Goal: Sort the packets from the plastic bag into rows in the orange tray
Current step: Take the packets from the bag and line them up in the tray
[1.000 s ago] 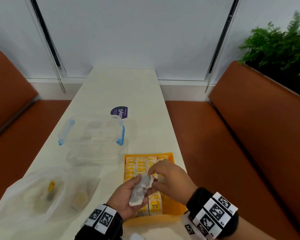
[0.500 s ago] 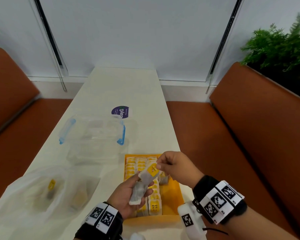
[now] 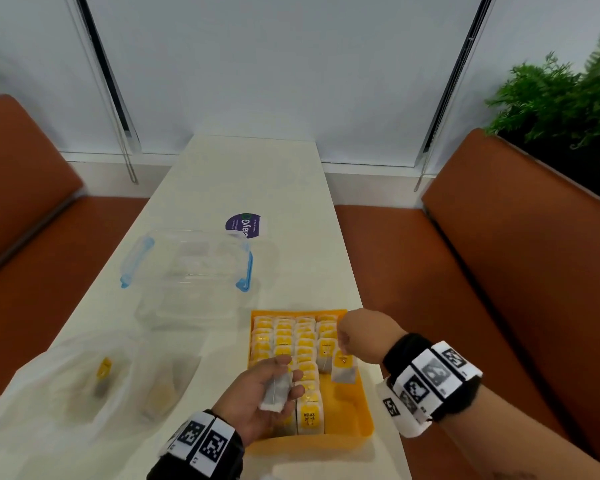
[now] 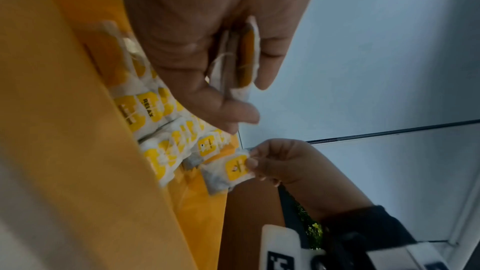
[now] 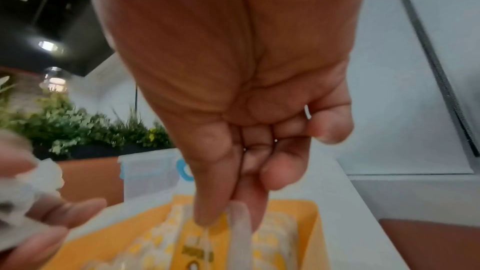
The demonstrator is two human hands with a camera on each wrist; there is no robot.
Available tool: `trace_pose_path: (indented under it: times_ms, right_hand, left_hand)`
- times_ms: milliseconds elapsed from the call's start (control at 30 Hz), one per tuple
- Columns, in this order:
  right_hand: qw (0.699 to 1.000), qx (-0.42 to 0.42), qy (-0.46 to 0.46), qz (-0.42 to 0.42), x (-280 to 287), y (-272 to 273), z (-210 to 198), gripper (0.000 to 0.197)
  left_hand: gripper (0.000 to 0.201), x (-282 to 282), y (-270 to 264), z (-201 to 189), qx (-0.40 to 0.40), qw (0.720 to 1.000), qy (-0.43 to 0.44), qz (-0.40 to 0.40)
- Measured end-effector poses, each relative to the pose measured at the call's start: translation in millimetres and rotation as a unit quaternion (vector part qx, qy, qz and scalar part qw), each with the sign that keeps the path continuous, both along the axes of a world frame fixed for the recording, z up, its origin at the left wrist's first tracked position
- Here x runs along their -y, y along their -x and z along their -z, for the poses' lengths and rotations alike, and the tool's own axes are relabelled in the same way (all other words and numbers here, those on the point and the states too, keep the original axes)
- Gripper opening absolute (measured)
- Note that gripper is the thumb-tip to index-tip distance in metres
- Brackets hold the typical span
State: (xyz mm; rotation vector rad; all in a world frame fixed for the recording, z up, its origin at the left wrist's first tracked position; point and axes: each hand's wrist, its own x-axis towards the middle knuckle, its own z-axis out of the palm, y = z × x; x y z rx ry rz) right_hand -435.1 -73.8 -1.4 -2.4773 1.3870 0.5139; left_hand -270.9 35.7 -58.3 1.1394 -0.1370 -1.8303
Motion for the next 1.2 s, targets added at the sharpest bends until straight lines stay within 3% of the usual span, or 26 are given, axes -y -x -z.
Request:
trace_pose_path:
  times_ms: [133, 400, 633, 733, 833, 967, 1200]
  right_hand:
    - [0.999, -0.033, -0.036, -0.003, 10, -16, 23, 0.021]
    - [0.999, -0.027, 0.006, 0.017, 22, -28, 34, 0.024]
    - [0.989, -0.050, -0.139, -0.027, 22, -20, 23, 0.023]
    - [0.984, -0.061, -0.161, -0.033, 22, -18, 25, 0.013]
    - [0.992, -0.060, -0.115, -0.008, 26, -22, 34, 0.026]
    - [0.998, -0.049, -0.016, 0.046, 32, -28, 46, 0.020]
    - [0.998, -0.053, 0.026, 0.035, 31, -28, 49, 0.023]
  left_hand:
    - [0.025, 0, -1, -1, -0.013, 1.000, 0.005, 0.007]
    - [0.031, -4, -7, 0, -0.035, 0.999, 0.009, 0.025]
    - [0.033, -1, -11, 3, -0.035, 0.999, 0.010, 0.027]
    - [0.032, 0, -10, 3, -0.035, 0.999, 0.011, 0.027]
    - [0.034, 1, -8, 3, -0.042, 0.999, 0.014, 0.030]
    - [0.035, 0, -7, 2, -0.049, 0.998, 0.023, 0.034]
    - [0.048, 0, -8, 5, -0.035, 0.997, 0.041, 0.050]
